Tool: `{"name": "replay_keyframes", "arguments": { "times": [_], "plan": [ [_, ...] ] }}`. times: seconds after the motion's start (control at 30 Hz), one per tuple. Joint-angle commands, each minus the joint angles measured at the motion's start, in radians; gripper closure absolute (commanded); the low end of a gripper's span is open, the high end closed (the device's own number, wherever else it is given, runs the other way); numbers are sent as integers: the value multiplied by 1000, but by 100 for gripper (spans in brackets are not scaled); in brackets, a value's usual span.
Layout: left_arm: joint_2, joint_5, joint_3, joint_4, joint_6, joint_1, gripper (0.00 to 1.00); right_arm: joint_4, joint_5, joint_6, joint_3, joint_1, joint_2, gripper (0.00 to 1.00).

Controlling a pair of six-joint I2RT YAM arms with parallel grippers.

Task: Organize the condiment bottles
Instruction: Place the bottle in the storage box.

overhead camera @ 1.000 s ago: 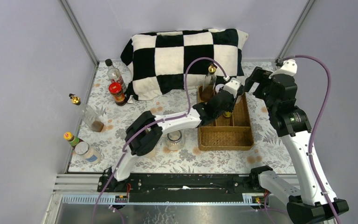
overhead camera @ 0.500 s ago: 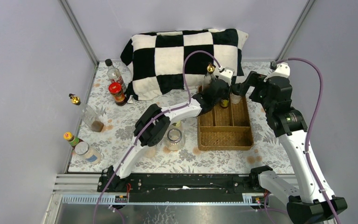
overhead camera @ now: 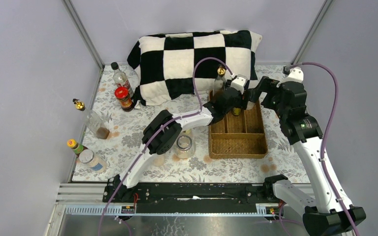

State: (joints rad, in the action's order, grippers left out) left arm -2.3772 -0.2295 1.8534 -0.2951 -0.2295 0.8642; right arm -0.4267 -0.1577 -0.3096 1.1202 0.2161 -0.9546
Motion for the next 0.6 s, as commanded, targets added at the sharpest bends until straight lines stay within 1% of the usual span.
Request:
{"name": "replay_keyframes", "arguments": {
  "times": [0.0,0.13,0.27,0.4,0.47,0.57],
  "plan": [
    [58,-2,-43,-66,-4,2,23,39,38,-11,-9,5,5,0],
    [103,-3,-55,-55,6,2,22,35,44,-13,-17,5,8,0],
    [192,-9,-59,-17,38,17,22,25,48,-14,-28,5,25,0],
    [302,-39,-58,73,62,46,21,-5,68,-21,-28,5,48,0],
    [379,-88,-94,124,65,72,21,-25,95,-26,-24,5,58,0],
    [538,-133,-216,167,28,85,22,-56,153,-40,-12,5,67,0]
  ]
}}
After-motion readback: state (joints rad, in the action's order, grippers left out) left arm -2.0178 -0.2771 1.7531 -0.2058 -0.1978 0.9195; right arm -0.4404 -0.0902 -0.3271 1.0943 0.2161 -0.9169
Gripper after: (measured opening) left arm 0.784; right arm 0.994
